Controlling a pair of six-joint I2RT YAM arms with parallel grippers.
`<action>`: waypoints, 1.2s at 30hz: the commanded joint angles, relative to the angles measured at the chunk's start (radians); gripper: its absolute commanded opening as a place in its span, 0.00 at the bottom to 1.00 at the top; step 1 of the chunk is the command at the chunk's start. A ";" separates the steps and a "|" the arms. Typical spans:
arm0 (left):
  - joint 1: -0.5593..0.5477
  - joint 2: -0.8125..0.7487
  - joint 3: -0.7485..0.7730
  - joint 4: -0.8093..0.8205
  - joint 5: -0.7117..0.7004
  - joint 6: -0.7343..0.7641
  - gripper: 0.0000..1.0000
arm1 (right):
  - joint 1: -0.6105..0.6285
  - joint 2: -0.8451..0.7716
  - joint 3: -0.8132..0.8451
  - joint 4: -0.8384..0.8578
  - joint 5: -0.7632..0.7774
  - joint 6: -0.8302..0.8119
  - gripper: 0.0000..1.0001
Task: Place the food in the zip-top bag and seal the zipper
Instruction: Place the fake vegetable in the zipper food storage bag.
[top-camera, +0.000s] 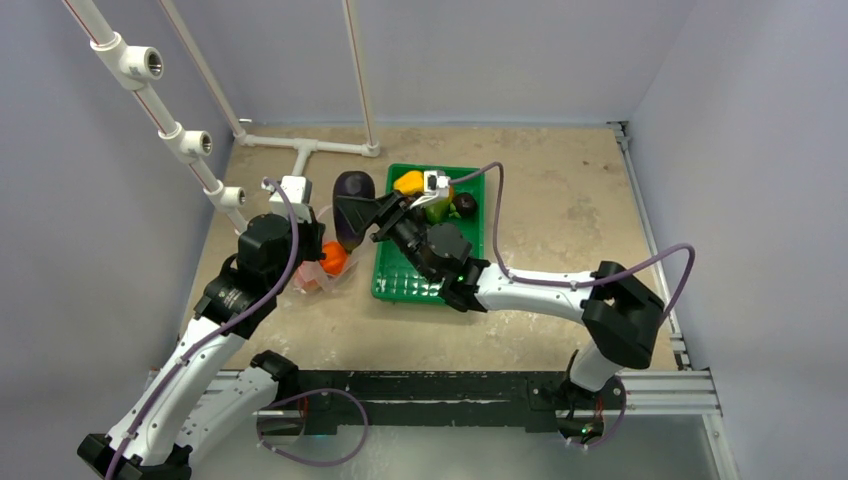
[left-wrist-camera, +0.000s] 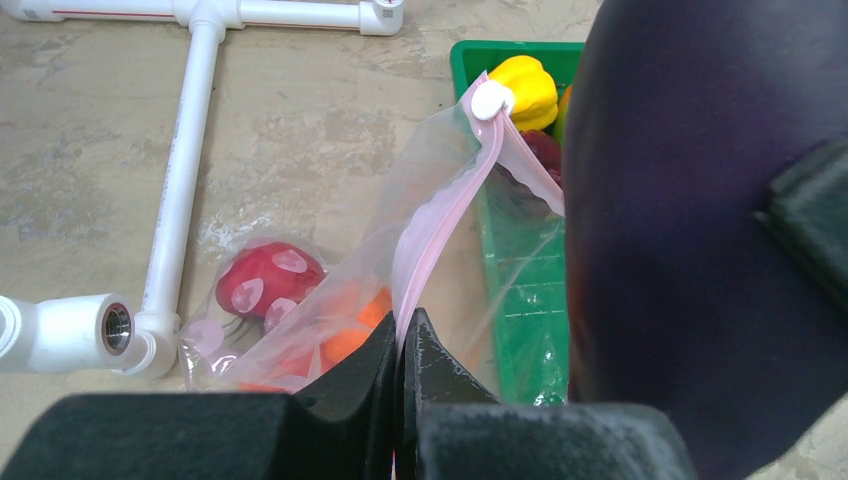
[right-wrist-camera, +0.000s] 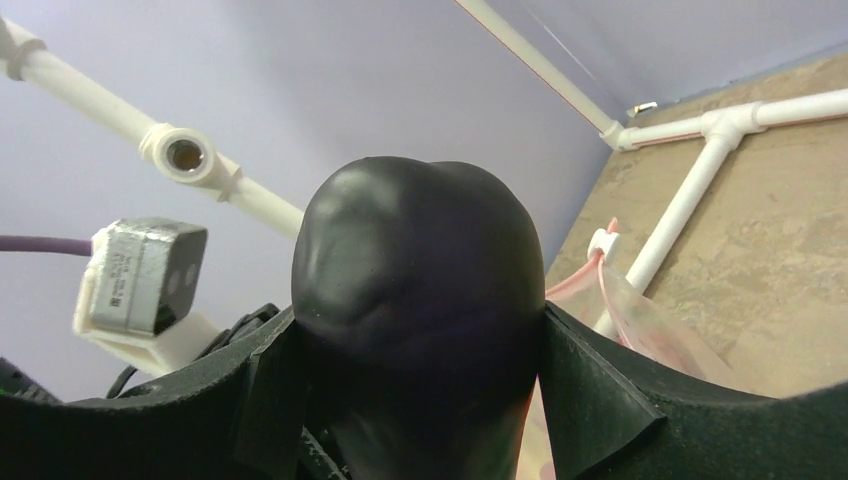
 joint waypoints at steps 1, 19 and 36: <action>-0.003 -0.001 -0.002 0.039 0.007 0.008 0.00 | 0.010 0.026 -0.007 0.088 0.116 0.060 0.40; -0.003 -0.001 -0.003 0.040 0.007 0.006 0.00 | 0.046 0.144 0.041 0.019 0.218 0.116 0.66; -0.003 0.002 -0.002 0.040 0.007 0.007 0.00 | 0.066 0.110 0.063 -0.031 0.201 -0.017 0.89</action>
